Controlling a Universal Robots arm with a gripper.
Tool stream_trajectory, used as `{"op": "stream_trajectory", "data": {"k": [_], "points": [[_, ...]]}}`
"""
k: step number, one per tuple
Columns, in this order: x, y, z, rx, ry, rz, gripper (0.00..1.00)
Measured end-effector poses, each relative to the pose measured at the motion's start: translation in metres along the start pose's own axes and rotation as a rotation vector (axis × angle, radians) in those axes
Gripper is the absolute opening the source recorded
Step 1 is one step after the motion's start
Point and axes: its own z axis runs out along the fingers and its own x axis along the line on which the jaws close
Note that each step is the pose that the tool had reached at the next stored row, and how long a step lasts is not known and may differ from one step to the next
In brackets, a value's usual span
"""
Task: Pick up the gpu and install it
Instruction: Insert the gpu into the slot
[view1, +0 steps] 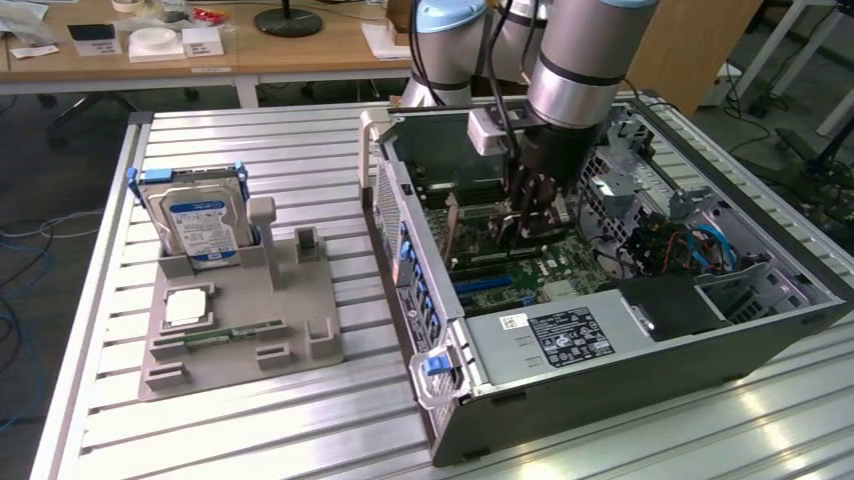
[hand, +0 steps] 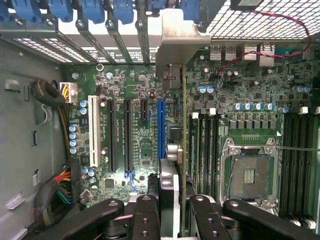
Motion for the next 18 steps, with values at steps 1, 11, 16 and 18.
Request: {"op": "stream_trajectory", "data": {"k": [1, 11, 16, 18], "points": [[0.0, 0.0005, 0.0007, 0.0, 0.0001, 0.0, 0.28], [0.001, 0.0057, 0.0067, 0.0005, 0.0001, -0.001, 0.28], [0.002, 0.0084, 0.011, 0.0005, 0.0001, 0.0, 0.28], [0.004, 0.0088, 0.012, 0.0005, 0.0, -0.001, 0.28]]}}
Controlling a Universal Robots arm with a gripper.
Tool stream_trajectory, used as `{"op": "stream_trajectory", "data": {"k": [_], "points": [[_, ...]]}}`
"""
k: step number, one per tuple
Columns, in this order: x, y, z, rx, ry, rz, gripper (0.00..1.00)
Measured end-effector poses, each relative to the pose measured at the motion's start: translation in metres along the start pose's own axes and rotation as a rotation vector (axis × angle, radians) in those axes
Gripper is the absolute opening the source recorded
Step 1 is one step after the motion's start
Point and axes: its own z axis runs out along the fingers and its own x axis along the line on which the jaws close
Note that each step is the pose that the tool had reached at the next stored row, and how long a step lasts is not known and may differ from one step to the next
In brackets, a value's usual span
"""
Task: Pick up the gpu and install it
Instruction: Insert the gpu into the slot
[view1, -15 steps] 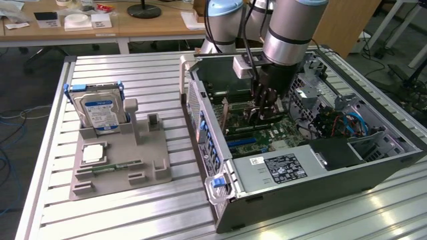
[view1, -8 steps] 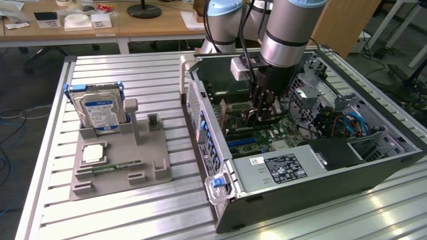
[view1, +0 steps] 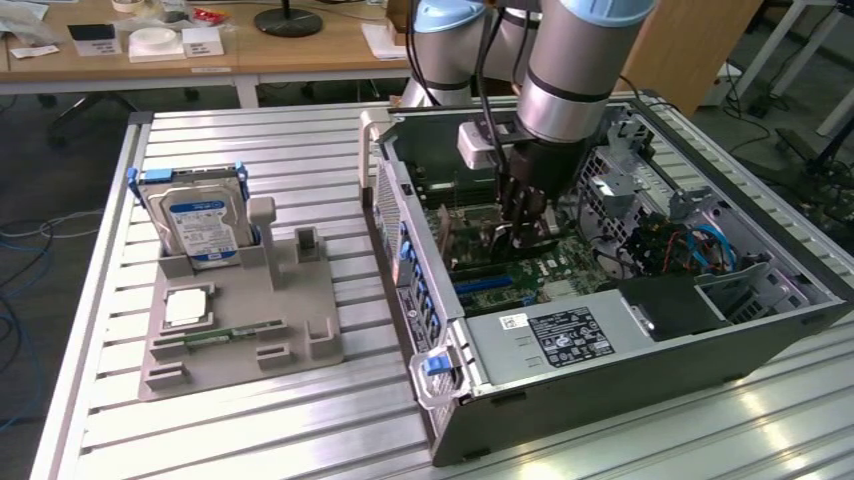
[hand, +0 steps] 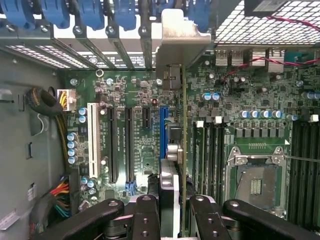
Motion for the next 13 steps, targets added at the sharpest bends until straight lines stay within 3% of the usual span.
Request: {"op": "stream_trajectory", "data": {"k": [7, 13], "points": [[0.003, 0.0033, 0.0031, 0.0001, -0.0001, 0.0, 0.28], [0.004, 0.005, 0.0134, 0.0001, -0.0001, 0.0, 0.28]]}}
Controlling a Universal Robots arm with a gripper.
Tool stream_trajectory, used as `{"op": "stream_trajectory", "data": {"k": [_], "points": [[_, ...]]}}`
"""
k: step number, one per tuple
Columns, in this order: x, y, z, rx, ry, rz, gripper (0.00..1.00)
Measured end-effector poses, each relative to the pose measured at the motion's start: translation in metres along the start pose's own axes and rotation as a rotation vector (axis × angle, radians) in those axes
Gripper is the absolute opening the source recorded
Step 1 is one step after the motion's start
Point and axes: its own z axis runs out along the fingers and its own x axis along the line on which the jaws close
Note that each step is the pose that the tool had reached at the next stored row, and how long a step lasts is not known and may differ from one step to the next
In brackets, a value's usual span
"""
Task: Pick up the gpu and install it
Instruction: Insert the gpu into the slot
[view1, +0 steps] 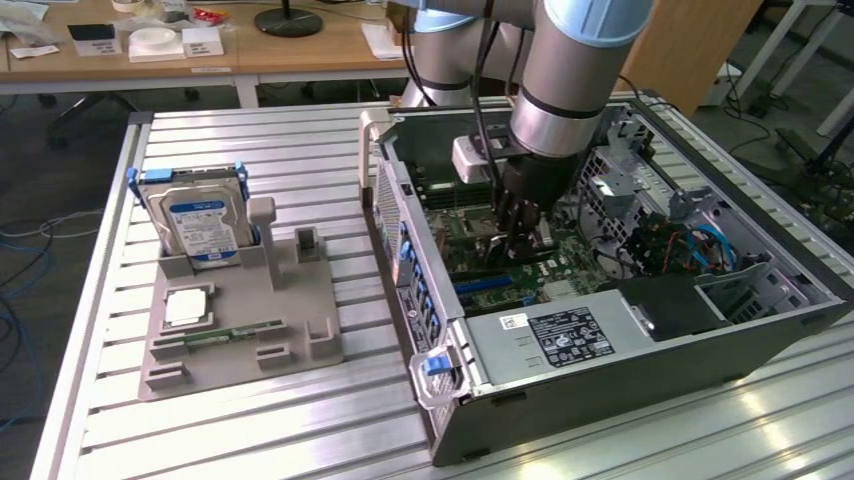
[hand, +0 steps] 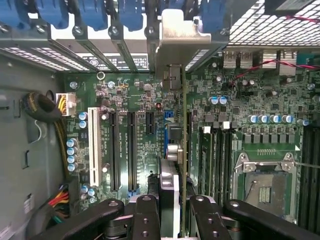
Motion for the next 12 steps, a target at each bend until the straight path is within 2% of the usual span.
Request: {"op": "stream_trajectory", "data": {"k": [4, 12], "points": [[0.0003, 0.0044, 0.0032, -0.0002, 0.0001, 0.0, 0.28], [0.0021, 0.0065, 0.011, 0.0, 0.0001, 0.0, 0.28]]}}
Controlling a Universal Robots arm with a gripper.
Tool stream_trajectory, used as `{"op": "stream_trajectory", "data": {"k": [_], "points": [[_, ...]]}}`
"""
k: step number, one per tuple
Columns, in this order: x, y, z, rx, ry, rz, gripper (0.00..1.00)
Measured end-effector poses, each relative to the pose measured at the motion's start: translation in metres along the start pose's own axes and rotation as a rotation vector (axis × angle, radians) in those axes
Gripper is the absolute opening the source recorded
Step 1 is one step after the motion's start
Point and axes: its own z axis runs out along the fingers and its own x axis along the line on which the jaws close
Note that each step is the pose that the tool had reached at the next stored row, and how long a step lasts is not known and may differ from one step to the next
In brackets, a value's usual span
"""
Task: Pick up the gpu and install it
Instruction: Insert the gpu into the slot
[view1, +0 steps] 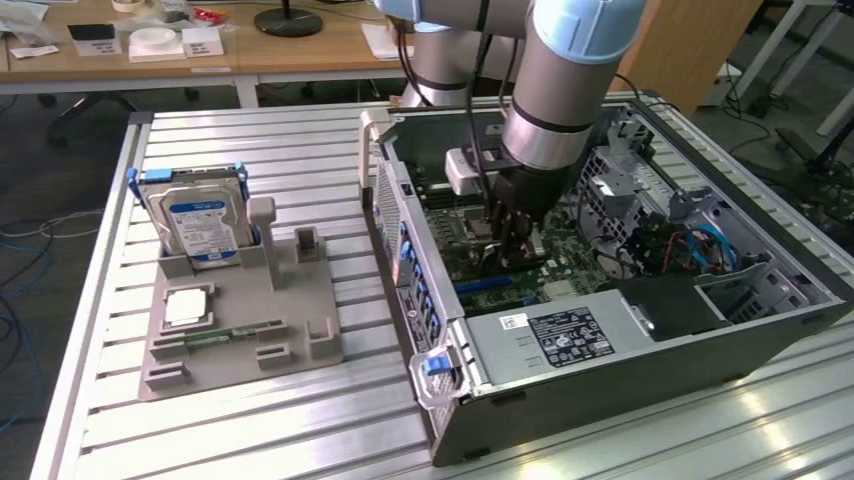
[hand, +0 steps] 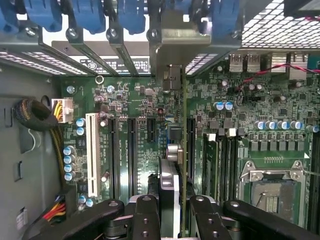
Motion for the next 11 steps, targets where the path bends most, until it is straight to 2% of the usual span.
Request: {"op": "stream_trajectory", "data": {"k": [11], "points": [[0.0003, 0.0032, 0.0069, -0.0001, 0.0, 0.0, 0.28]]}}
